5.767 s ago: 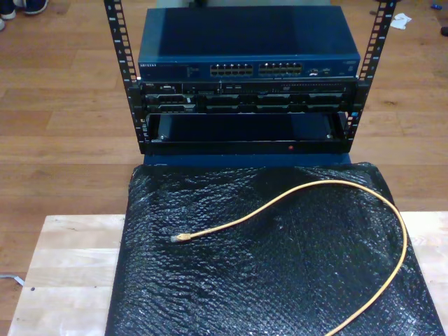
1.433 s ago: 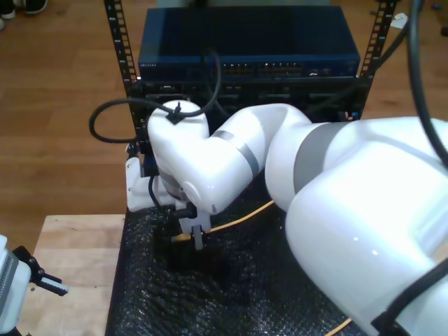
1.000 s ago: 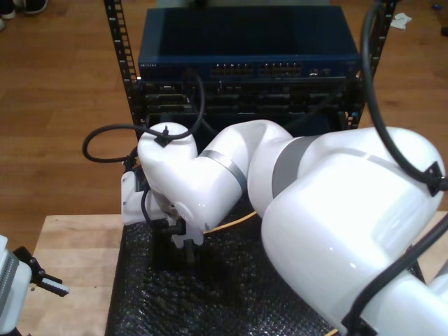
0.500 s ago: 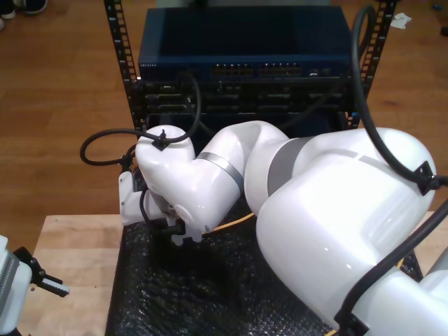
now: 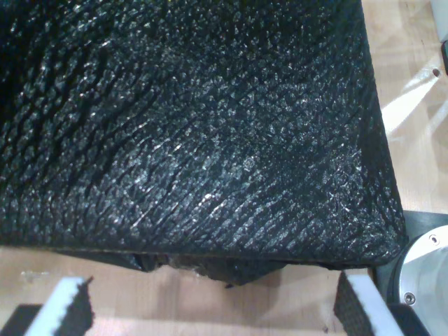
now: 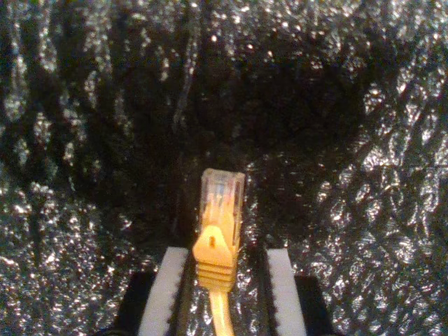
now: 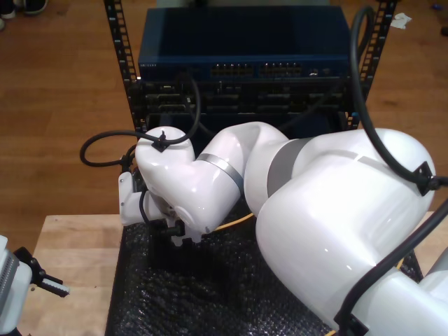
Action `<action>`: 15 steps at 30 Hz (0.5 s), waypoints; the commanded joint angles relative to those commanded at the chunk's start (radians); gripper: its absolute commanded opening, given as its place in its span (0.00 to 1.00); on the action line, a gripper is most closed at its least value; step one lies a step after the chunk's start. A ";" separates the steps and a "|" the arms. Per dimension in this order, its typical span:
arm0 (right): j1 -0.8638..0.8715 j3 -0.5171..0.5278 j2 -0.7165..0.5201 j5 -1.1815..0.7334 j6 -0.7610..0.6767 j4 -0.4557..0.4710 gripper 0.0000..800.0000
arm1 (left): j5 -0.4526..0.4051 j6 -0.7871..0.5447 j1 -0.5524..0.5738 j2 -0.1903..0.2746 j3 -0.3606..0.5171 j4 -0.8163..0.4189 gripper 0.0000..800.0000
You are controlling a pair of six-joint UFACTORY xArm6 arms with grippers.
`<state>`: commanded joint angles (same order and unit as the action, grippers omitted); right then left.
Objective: Grab the cable and plug it in
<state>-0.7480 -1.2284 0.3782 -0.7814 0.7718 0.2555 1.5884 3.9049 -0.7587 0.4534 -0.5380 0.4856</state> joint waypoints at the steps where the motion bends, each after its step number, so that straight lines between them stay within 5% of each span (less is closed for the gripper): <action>1: 0.000 0.000 0.000 0.002 -0.002 0.000 0.23 | 0.000 0.002 0.000 0.000 0.000 0.000 1.00; 7: -0.012 0.003 -0.002 0.012 -0.009 0.028 0.02 | 0.000 0.000 0.000 -0.005 0.000 0.000 1.00; 15: -0.011 0.012 -0.012 0.011 -0.046 0.083 0.01 | 0.006 0.002 0.000 -0.005 -0.006 0.000 1.00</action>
<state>-0.7587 -1.2162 0.3659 -0.7706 0.7258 0.3383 1.5946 3.9065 -0.7587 0.4488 -0.5441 0.4856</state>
